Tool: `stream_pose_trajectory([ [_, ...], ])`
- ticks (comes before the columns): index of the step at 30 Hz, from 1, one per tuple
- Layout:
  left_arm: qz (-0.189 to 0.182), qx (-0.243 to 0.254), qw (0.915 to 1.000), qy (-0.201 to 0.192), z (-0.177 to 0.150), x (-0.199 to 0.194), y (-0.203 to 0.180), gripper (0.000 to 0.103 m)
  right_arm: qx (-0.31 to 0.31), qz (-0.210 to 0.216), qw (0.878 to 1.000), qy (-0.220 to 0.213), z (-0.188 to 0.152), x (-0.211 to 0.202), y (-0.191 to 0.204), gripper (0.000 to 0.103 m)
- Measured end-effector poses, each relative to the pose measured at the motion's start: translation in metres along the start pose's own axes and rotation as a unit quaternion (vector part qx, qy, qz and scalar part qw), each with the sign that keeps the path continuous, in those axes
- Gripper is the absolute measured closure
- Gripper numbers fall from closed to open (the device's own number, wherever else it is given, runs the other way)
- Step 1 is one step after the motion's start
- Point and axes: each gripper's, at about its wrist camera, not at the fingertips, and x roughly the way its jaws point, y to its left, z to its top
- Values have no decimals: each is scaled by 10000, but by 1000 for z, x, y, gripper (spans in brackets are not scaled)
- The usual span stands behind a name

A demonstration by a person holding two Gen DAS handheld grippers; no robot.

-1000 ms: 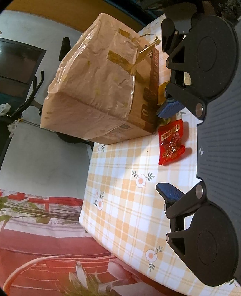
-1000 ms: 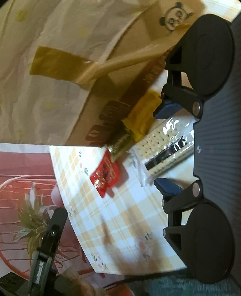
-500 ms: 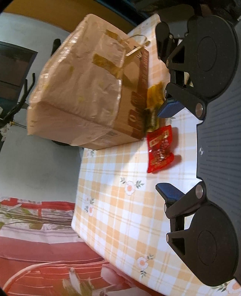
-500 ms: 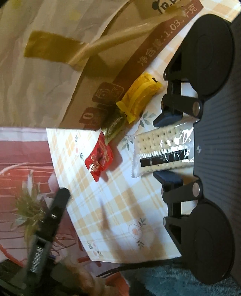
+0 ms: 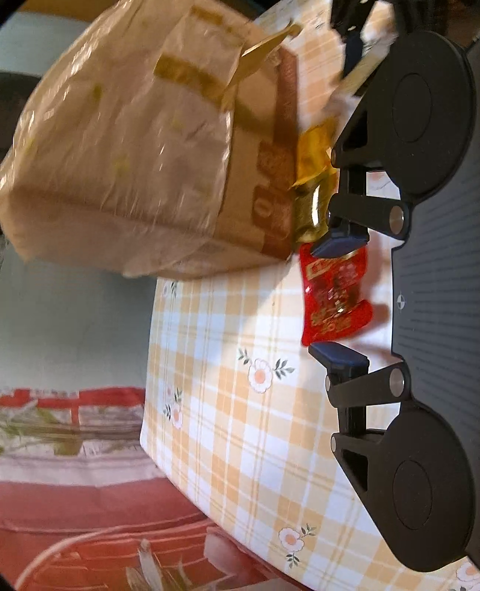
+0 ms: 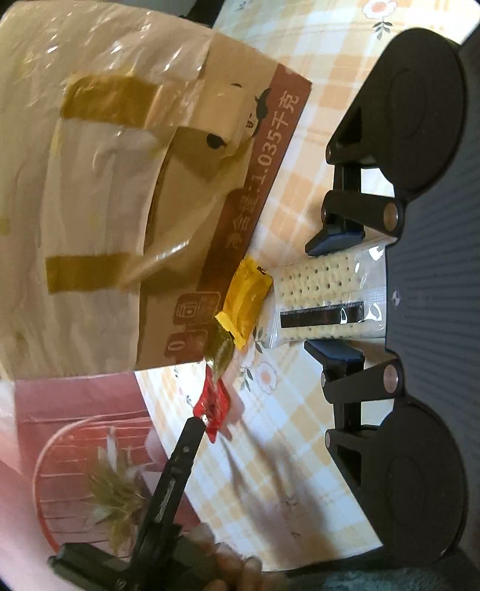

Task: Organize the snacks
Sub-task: 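Grasp the red sachet with the left gripper while the right grasps the white cracker packet, then lift the red sachet and cracker packet and carry both over the box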

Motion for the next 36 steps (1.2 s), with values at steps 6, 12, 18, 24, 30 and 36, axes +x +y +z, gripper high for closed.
stream_pose_trajectory([
  [6,282,-25,9993,235,-2,22,0,50,17,52,10000,-18,-1,-1,0,52],
  [12,416,174,9988,190,-8,27,-9,49,110,121,9999,-42,-2,-1,-3,52],
  [18,219,118,9996,121,-12,20,-16,75,118,148,9998,-52,-2,-3,-4,52],
  [24,-75,246,9997,29,-28,-3,-29,79,143,160,9997,-63,-3,-4,-4,52],
  [30,-150,70,9995,-278,-39,-30,-33,79,166,168,9997,-68,-3,-5,-4,52],
  [36,-129,62,9994,-299,-41,-34,-36,79,149,166,9997,-69,-3,-5,-4,52],
])
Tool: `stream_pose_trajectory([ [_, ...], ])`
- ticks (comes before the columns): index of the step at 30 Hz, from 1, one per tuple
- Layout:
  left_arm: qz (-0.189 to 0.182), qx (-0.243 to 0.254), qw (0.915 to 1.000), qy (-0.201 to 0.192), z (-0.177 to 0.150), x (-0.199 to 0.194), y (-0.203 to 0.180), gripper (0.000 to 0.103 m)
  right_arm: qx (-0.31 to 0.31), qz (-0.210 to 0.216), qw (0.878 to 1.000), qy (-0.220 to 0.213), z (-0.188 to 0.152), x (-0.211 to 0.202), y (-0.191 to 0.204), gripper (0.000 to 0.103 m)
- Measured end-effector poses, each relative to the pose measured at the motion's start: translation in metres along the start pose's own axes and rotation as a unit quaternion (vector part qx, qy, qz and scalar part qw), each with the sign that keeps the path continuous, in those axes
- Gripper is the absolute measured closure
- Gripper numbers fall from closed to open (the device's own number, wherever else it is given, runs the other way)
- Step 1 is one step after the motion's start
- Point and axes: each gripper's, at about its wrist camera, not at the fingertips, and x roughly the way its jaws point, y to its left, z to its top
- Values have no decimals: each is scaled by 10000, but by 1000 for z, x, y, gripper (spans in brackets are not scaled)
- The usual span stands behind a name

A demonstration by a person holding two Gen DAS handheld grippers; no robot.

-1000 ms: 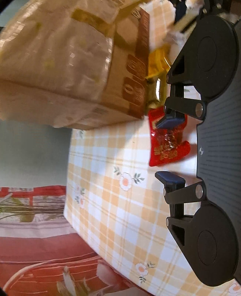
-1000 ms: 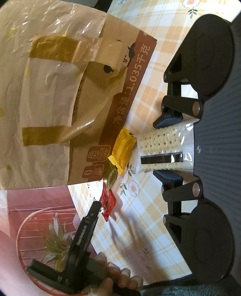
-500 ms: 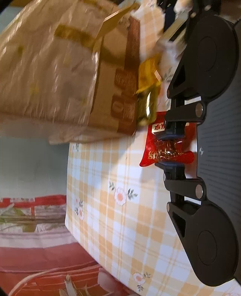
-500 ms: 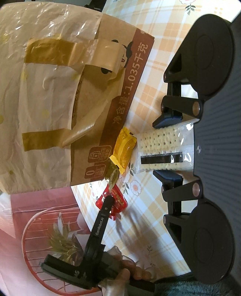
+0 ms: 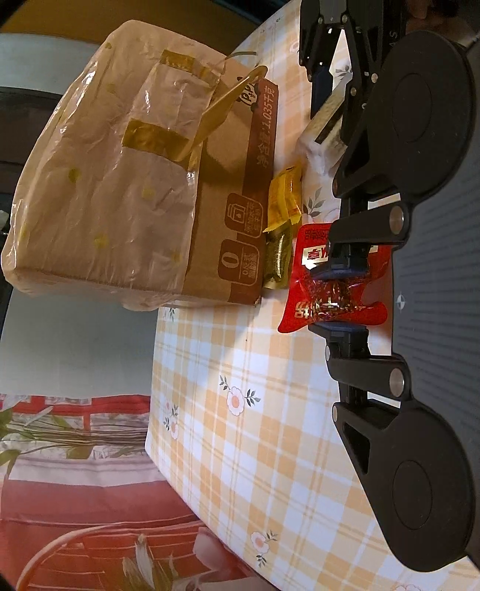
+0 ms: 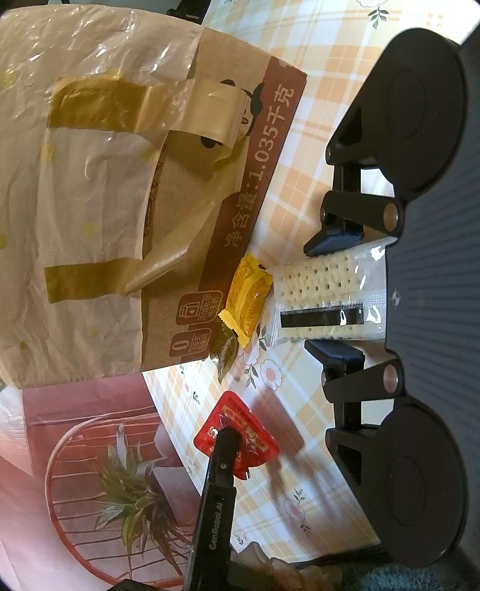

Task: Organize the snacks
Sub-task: 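Lift the red sachet and cracker packet and carry both over the box, then open both grippers to drop the sachet and crackers into the box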

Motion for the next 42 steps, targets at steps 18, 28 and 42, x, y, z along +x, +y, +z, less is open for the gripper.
stream_pose_trajectory([
  [18,190,265,9935,-1088,51,-64,4,79,-450,537,9957,-606,25,-31,16,53],
  [28,-277,396,9766,-2095,135,-94,-30,79,-486,576,9743,-2122,114,-88,5,53],
  [42,-773,759,9830,-1481,197,8,-101,78,-20,-1056,9759,-1909,179,-57,-70,53],
])
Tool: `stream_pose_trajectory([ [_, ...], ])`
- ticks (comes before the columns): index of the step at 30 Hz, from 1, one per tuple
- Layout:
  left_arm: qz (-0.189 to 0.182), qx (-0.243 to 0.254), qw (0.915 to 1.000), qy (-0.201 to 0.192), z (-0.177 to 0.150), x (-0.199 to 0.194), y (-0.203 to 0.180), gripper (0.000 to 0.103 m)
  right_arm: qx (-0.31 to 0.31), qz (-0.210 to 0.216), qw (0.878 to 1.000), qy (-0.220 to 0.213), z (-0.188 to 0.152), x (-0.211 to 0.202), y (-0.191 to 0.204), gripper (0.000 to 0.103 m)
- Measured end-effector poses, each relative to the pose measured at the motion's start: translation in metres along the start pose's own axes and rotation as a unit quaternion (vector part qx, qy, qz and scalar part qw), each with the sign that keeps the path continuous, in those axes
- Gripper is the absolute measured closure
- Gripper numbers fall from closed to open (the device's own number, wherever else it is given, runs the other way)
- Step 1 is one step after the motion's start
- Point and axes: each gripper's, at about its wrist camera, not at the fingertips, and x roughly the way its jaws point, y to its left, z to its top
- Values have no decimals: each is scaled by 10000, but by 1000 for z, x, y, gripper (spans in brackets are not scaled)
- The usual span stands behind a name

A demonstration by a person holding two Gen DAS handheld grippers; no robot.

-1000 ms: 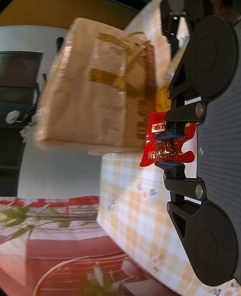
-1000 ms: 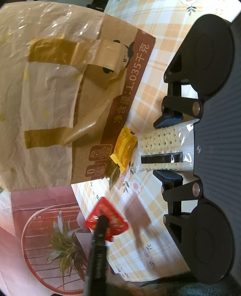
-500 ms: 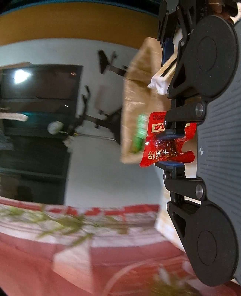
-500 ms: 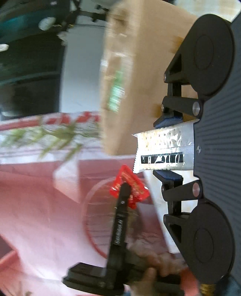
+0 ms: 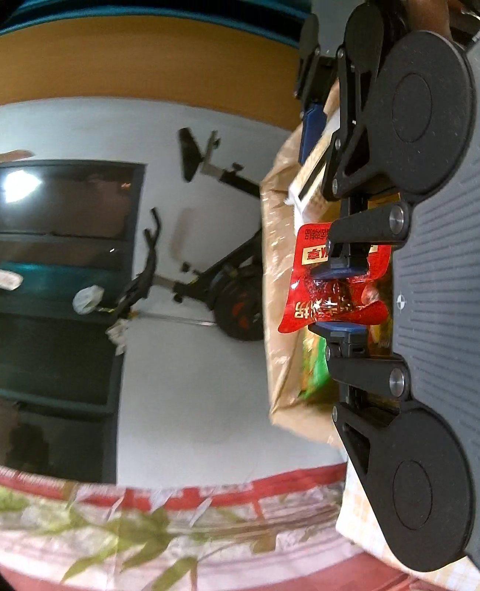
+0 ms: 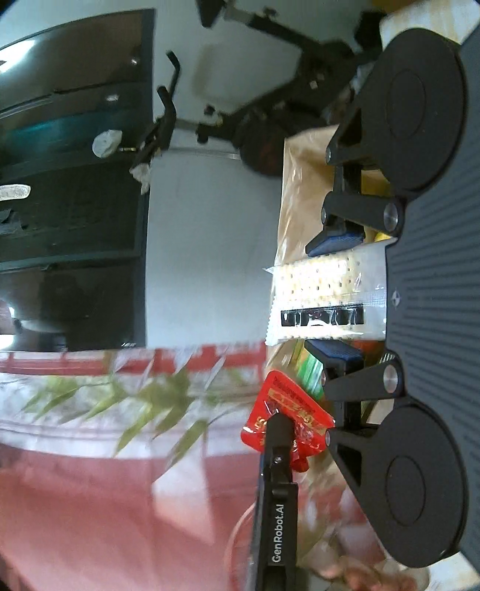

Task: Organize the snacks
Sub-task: 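Open both grippers to drop the sachet and crackers into the box, then move both tools back from the box to the last two packets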

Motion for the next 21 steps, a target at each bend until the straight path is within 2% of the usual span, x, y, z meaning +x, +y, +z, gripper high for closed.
stream_pose_trajectory([
  [3,-5,187,9996,195,-7,15,-3,71,2,-164,9997,195,-8,10,-3,53],
  [7,152,196,9994,251,-13,18,3,51,94,-387,9987,332,-15,12,-6,52],
  [11,158,-27,9994,291,-13,7,17,48,53,-366,9989,272,-17,1,-4,39],
  [14,63,-293,9990,339,-12,-14,27,48,71,-277,9994,186,-17,-10,0,39],
  [21,73,-209,9997,108,-22,-67,40,48,260,-31,9994,-240,-24,-42,22,39],
])
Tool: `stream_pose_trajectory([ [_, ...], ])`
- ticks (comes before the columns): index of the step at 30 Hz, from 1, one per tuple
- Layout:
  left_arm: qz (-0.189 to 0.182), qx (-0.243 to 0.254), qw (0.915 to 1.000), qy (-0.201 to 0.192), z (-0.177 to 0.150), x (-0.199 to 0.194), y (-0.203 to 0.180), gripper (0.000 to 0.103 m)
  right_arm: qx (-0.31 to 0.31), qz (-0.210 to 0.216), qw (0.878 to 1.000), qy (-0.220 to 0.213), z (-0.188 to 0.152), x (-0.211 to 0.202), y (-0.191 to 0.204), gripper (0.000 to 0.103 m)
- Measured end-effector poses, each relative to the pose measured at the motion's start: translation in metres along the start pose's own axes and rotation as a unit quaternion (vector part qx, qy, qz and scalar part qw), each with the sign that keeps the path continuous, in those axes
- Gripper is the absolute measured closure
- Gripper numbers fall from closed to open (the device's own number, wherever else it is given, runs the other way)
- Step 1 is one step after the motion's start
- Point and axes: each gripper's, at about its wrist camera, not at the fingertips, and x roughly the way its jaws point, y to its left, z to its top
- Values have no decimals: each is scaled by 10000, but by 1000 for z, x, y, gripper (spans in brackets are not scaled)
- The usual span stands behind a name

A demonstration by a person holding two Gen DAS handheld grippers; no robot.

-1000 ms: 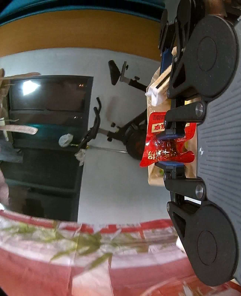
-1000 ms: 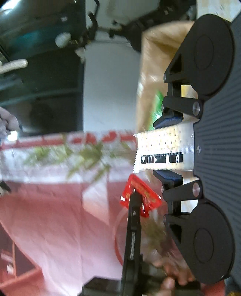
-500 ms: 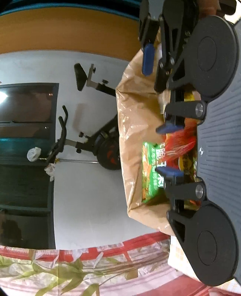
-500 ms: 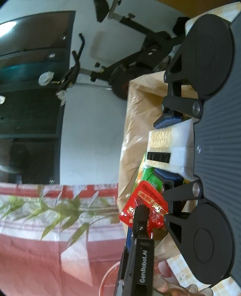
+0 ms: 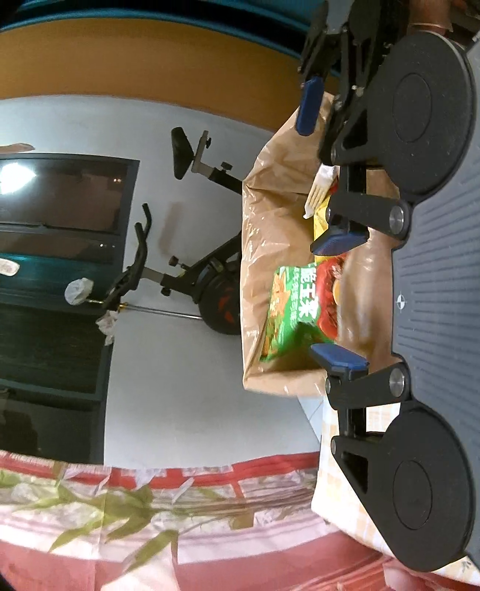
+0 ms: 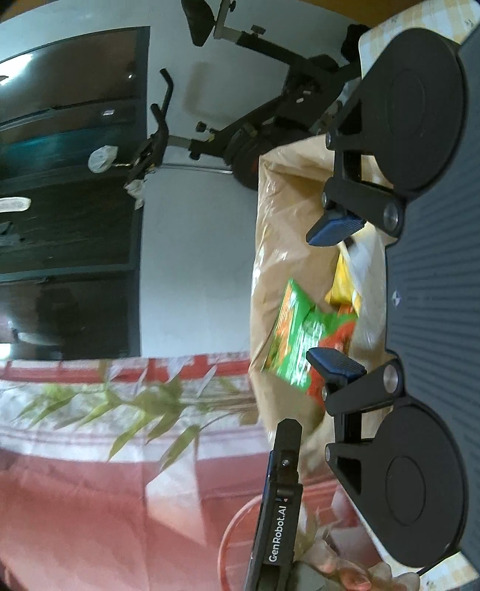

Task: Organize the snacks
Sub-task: 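Move both tools back from the box to the last two packets, then grasp the gold barcode packet with the left gripper and lift it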

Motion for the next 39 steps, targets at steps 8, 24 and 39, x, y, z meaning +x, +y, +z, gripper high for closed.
stream_pose_trajectory([
  [8,291,-272,9992,56,-36,-31,20,48,-92,180,9997,-122,-27,-21,34,39],
  [24,334,-757,9908,1070,-113,-24,54,56,113,706,9917,1071,-94,-10,54,44],
  [39,286,-469,9817,1825,-144,49,37,58,492,613,9761,2026,-145,17,31,57],
])
